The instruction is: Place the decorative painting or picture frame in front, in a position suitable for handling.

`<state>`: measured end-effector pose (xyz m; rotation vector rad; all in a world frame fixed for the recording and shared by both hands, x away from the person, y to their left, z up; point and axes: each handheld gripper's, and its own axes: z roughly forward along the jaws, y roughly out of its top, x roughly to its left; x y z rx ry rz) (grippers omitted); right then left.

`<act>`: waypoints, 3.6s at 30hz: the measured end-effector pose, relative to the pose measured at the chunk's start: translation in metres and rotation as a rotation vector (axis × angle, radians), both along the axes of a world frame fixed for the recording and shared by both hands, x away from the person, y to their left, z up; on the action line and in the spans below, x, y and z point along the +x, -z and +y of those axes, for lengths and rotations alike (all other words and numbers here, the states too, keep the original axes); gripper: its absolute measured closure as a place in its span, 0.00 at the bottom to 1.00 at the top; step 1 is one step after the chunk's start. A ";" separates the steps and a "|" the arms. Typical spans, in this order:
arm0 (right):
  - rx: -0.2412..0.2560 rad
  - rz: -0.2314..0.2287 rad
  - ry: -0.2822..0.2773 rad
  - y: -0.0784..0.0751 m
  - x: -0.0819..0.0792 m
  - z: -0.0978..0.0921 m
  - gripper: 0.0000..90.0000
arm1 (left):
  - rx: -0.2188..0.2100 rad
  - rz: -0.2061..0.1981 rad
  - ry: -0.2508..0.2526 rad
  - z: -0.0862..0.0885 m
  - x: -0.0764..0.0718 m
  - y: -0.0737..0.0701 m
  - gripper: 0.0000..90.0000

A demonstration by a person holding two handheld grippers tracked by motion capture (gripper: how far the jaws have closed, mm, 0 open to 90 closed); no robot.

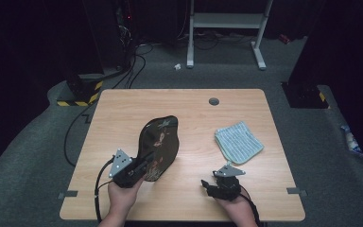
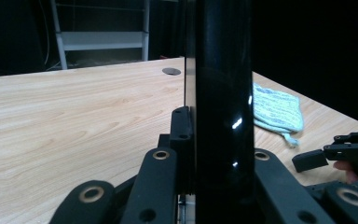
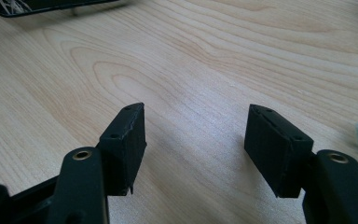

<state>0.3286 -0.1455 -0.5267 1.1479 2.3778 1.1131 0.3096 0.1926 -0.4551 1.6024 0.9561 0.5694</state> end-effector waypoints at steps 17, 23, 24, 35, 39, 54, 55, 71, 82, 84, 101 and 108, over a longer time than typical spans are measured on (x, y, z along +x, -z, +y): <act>-0.002 -0.003 -0.002 0.000 0.000 0.000 0.42 | 0.018 -0.013 0.016 0.006 -0.006 0.011 0.86; 0.000 -0.003 -0.002 0.000 -0.001 0.000 0.42 | 0.043 -0.004 0.035 0.006 -0.006 0.014 0.66; 0.000 -0.003 -0.002 0.000 -0.001 0.000 0.42 | 0.043 -0.004 0.035 0.006 -0.006 0.014 0.63; 0.002 -0.001 -0.001 0.000 0.000 0.000 0.42 | 0.140 0.056 0.098 0.017 -0.019 0.034 0.42; 0.004 0.001 0.000 0.000 0.000 -0.001 0.42 | 0.162 0.082 0.136 0.022 -0.026 0.044 0.39; 0.024 -0.007 0.004 -0.001 -0.001 -0.003 0.44 | 0.345 0.262 0.117 0.037 -0.028 0.074 0.37; 0.036 -0.006 0.008 -0.002 -0.002 -0.005 0.45 | 0.367 0.264 0.100 0.040 -0.027 0.075 0.37; 0.053 -0.073 0.044 -0.008 0.001 -0.025 0.35 | 0.373 0.326 0.029 0.051 -0.014 0.079 0.21; 0.001 -0.086 0.119 -0.015 0.011 -0.043 0.14 | 0.374 0.349 0.009 0.049 -0.011 0.080 0.10; -0.011 -0.093 0.140 -0.018 0.013 -0.046 0.11 | 0.376 0.353 0.015 0.049 -0.010 0.080 0.09; -0.117 -0.038 0.246 -0.037 0.093 -0.081 0.09 | 0.379 0.351 0.015 0.049 -0.010 0.080 0.08; -0.131 0.000 0.242 -0.043 0.128 -0.084 0.09 | 0.379 0.351 0.017 0.049 -0.010 0.080 0.08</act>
